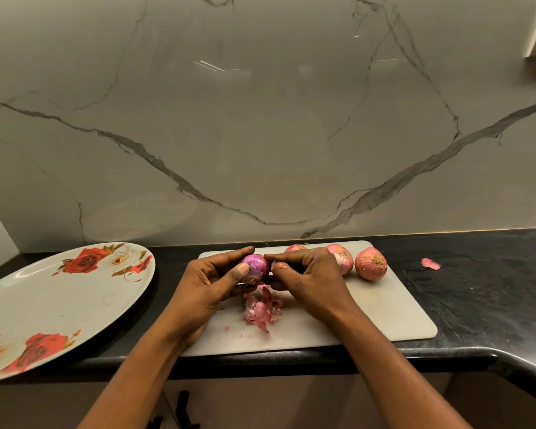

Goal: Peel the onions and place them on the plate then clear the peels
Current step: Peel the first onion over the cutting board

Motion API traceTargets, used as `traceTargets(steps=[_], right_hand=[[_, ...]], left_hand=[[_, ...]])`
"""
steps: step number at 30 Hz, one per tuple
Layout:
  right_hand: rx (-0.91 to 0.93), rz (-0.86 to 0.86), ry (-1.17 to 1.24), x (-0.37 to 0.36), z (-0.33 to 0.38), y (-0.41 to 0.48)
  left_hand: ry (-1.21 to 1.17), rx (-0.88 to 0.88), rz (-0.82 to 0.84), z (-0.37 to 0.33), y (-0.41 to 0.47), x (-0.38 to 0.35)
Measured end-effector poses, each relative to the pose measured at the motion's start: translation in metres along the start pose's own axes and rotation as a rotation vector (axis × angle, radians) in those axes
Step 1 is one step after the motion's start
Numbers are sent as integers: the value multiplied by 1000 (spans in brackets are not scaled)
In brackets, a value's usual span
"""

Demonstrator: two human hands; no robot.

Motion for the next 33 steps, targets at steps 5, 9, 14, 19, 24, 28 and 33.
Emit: traceTargets(steps=[5,9,14,19,24,28,33], right_hand=[[30,12,-25,0,4,-2],[34,26,-46,0,5,-2],[44,19,-56,0,6,-3],[36,3,0,1,2,0],[-7,-72,36,5,-2,0],[17,-54,6,4,0,-1],[78,-19,-43,2,5,-2]], left_hand=[[17,10,5,1,0,1],[33,16,12,1,-1,1],[33,15,1,2,-1,1],[-11,12,-9,0,-1,0],[-16,2,-20,-1,-1,-1],[-24,1,-20,-1,0,-1],[-27,-4,-16,0,0,-1]])
Point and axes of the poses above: each hand's wrist, its own y-axis towards the middle knuckle, its own x-axis out of the back of the hand, z = x × y, the point moved 7 cm from there along y, towards the middle knuckle, and after that the axes turned 10 degrees about z, right-handed, at the moved point
